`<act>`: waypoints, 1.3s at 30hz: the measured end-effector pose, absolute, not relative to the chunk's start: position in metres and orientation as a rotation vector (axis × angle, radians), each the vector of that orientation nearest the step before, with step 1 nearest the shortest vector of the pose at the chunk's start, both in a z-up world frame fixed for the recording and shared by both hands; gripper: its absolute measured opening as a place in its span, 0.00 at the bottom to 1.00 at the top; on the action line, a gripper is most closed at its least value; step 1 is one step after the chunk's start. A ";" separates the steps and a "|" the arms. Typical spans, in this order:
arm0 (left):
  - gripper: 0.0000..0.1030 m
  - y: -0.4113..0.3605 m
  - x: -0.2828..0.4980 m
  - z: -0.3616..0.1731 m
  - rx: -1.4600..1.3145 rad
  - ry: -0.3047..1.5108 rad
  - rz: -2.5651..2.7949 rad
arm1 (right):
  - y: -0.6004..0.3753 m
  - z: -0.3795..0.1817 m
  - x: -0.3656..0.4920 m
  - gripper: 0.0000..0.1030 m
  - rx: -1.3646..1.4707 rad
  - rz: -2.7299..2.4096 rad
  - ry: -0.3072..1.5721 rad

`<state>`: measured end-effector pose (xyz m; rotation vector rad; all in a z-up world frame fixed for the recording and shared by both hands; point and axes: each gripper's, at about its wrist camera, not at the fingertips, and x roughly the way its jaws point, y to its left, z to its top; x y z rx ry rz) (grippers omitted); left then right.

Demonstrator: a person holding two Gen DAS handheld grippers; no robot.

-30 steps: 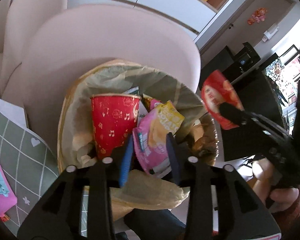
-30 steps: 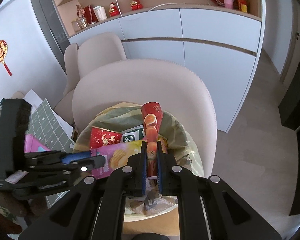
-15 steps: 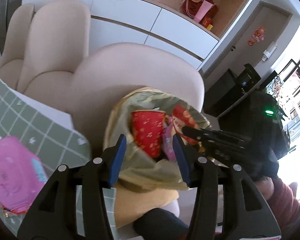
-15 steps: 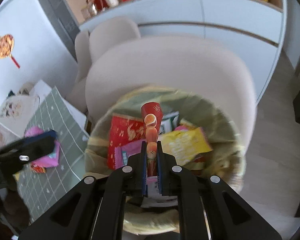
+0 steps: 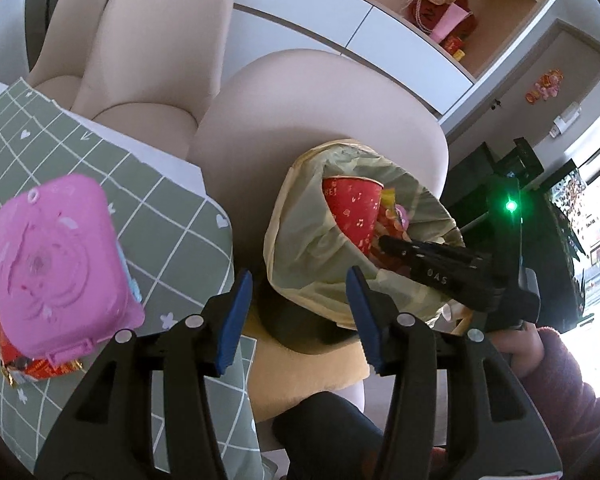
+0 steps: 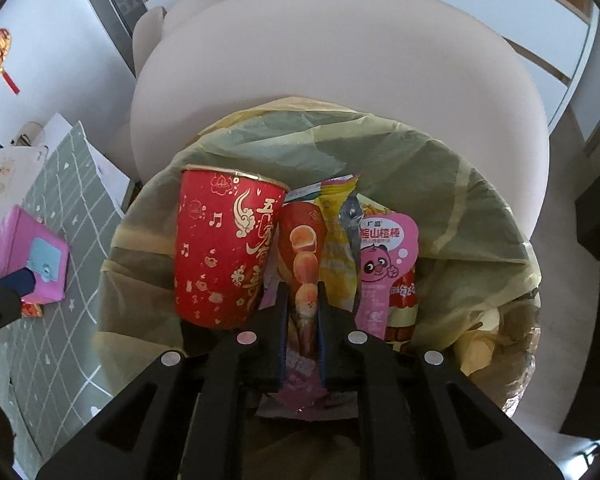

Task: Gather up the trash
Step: 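Move both open tools back over the table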

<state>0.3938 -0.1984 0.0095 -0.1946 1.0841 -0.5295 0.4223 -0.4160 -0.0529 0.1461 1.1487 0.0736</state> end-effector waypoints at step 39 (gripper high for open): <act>0.50 0.070 0.279 0.002 -0.351 0.924 -0.059 | -0.256 0.026 0.338 0.45 -0.039 0.390 0.962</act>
